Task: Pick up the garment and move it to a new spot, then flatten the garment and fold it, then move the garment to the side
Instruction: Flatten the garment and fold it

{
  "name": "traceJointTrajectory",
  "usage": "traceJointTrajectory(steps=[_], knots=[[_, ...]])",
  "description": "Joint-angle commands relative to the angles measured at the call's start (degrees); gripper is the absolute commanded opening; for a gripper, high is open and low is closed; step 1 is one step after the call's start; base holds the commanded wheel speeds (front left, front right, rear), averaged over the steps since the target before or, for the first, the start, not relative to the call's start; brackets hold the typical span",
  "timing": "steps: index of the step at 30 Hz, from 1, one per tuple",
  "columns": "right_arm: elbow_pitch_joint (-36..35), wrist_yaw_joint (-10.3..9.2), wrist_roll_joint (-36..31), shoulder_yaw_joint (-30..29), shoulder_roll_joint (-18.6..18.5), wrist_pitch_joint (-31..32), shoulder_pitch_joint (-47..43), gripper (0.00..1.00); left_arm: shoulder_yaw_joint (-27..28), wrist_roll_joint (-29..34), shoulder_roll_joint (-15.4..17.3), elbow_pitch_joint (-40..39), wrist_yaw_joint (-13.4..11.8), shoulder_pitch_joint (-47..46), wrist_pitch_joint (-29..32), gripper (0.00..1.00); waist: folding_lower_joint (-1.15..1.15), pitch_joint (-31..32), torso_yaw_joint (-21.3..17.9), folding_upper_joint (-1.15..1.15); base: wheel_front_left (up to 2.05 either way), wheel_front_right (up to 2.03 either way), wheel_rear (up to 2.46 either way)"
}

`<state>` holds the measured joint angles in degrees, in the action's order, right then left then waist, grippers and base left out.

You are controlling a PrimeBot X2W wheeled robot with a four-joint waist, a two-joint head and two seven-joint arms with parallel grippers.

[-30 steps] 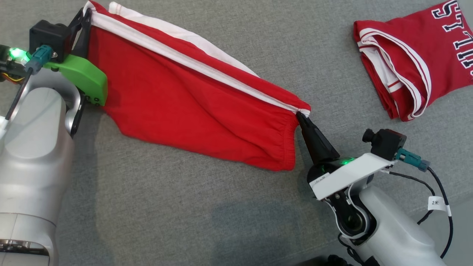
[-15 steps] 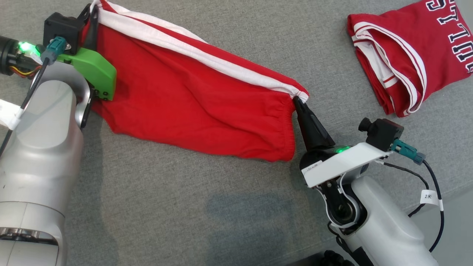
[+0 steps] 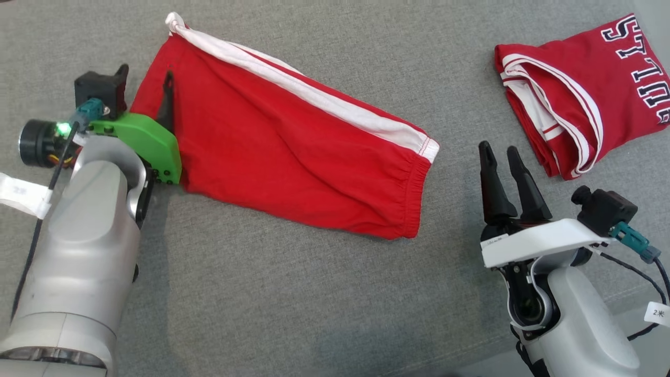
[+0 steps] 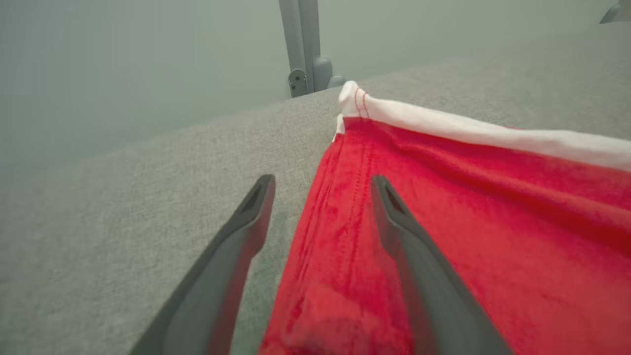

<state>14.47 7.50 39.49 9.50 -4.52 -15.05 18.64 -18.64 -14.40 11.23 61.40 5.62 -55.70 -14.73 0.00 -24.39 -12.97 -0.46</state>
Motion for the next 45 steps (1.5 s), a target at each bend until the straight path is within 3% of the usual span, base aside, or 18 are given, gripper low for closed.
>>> traceJointTrajectory(steps=[1,7,8,9,10,15,23,31,43,44,45], knots=[[-0.20,-0.03,-0.61,-0.61,0.23,-0.16,-1.10,1.00,0.23,-0.67,-0.55,1.05,0.08,1.13,0.57,1.00,0.00,1.36,0.69,0.46,0.00,0.00,0.00],[-0.67,-0.03,-2.63,-2.23,1.04,-0.17,-2.24,1.00,0.96,-2.00,-0.39,5.29,-1.39,2.41,1.56,1.00,0.00,2.34,0.04,0.46,0.00,0.00,0.00],[-0.74,-0.03,-2.98,-2.29,1.05,-0.16,-2.32,1.00,0.99,-2.19,-0.46,5.89,-1.70,2.56,1.69,0.85,0.00,2.55,-0.08,0.46,0.00,0.00,0.00],[-0.77,-0.03,-3.10,-2.46,1.07,-0.17,-2.44,1.00,0.97,-2.40,-0.74,6.45,-1.67,2.80,1.77,0.26,0.00,2.83,-0.14,0.46,0.00,0.00,0.00],[-0.73,-0.03,-2.94,-2.65,1.10,-0.17,-2.67,1.00,0.97,-2.53,-1.05,6.96,-1.33,3.15,1.82,0.00,0.00,3.17,-0.19,0.46,0.00,0.00,0.00],[-0.39,-0.03,-3.27,-2.74,1.25,-0.17,-3.51,1.00,1.11,-3.82,-1.70,9.06,-0.68,5.40,1.78,0.00,0.00,5.54,-0.18,0.46,0.00,0.00,0.00],[0.80,-0.03,-3.70,-3.63,0.92,-0.17,-6.96,1.00,3.16,-6.14,-3.62,6.88,-2.69,12.61,-0.44,0.00,0.00,12.47,2.54,0.46,0.00,0.00,0.00],[3.37,-0.02,-5.05,-4.06,0.01,-0.17,-10.62,1.00,6.43,-7.84,-5.61,-1.27,-5.16,24.74,-0.42,0.00,0.00,18.71,6.92,0.46,0.00,0.00,0.00],[5.50,-0.02,-7.30,-4.46,-0.38,-0.17,-13.81,1.00,10.00,-7.55,-6.35,-9.98,-7.26,38.00,-0.44,0.00,0.00,23.42,8.61,0.46,0.00,0.00,0.00],[5.51,-0.02,-7.36,-4.37,-0.40,-0.16,-13.84,1.00,10.11,-7.38,-6.25,-10.49,-7.30,38.39,-0.44,0.20,0.00,23.42,8.71,0.46,0.00,0.00,0.00],[5.51,-0.02,-7.37,-4.43,-0.35,-0.17,-13.83,1.00,10.09,-6.93,-6.16,-11.17,-7.07,38.84,-0.44,0.65,0.00,23.40,8.82,0.46,0.00,0.00,0.00]])
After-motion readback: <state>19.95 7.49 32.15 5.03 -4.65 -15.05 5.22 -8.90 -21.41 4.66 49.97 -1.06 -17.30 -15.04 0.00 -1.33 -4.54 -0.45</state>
